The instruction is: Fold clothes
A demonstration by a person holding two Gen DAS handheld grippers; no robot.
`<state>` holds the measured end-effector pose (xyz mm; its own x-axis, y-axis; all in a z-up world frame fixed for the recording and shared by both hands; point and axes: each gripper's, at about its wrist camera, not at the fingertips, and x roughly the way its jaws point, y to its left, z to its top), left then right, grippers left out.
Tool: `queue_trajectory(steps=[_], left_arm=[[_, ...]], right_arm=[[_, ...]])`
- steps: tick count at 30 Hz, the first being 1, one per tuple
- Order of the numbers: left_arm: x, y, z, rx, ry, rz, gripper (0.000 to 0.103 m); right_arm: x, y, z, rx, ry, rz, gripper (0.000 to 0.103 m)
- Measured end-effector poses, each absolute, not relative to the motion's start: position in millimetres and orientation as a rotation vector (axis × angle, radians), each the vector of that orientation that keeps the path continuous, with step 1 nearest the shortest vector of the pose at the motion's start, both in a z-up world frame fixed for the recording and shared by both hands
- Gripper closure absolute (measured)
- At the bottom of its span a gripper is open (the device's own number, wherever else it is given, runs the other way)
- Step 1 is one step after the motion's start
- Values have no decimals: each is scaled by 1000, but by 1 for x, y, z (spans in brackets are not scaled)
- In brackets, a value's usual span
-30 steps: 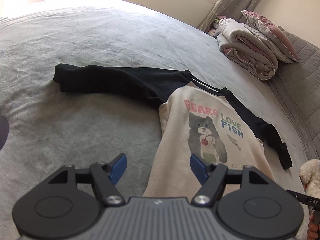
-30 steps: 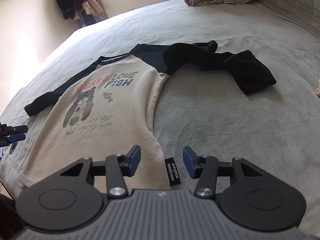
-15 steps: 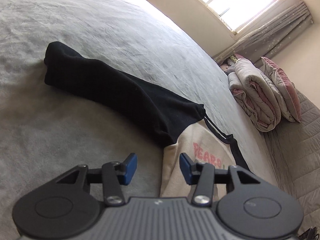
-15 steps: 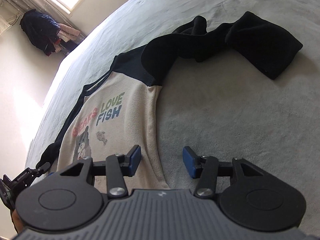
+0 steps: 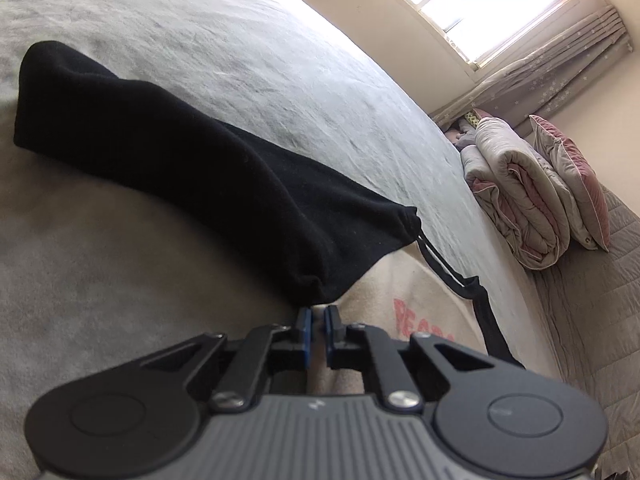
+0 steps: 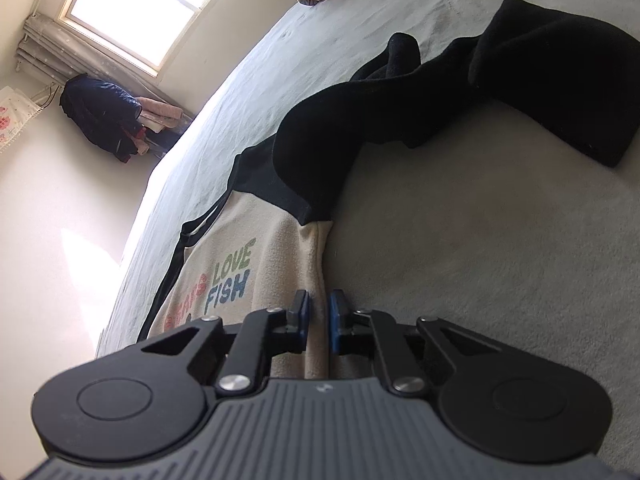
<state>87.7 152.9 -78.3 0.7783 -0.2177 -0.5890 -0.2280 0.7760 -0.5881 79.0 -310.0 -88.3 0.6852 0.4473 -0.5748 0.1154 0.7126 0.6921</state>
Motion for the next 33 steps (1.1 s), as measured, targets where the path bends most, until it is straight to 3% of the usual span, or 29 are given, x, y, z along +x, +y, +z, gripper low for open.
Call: queue_trajectory(steps=[6, 12, 15, 18, 19, 21, 33], left_arm=[[84, 164, -48, -546, 587, 52, 98], [94, 146, -68, -350, 682, 78, 97], [91, 140, -66, -300, 697, 65, 93], [85, 145, -61, -308, 718, 54, 79], [82, 147, -61, -319, 731, 57, 76], [75, 150, -61, -347, 766, 61, 75], [25, 156, -63, -375, 846, -21, 79]], right_arm=[[68, -303, -58, 546, 685, 81, 99], [77, -292, -75, 409, 721, 68, 98], [75, -295, -70, 408, 734, 104, 85], [70, -295, -67, 416, 748, 127, 81], [68, -295, -66, 420, 752, 132, 71], [63, -294, -64, 428, 762, 142, 65], [27, -289, -62, 363, 795, 173, 69]])
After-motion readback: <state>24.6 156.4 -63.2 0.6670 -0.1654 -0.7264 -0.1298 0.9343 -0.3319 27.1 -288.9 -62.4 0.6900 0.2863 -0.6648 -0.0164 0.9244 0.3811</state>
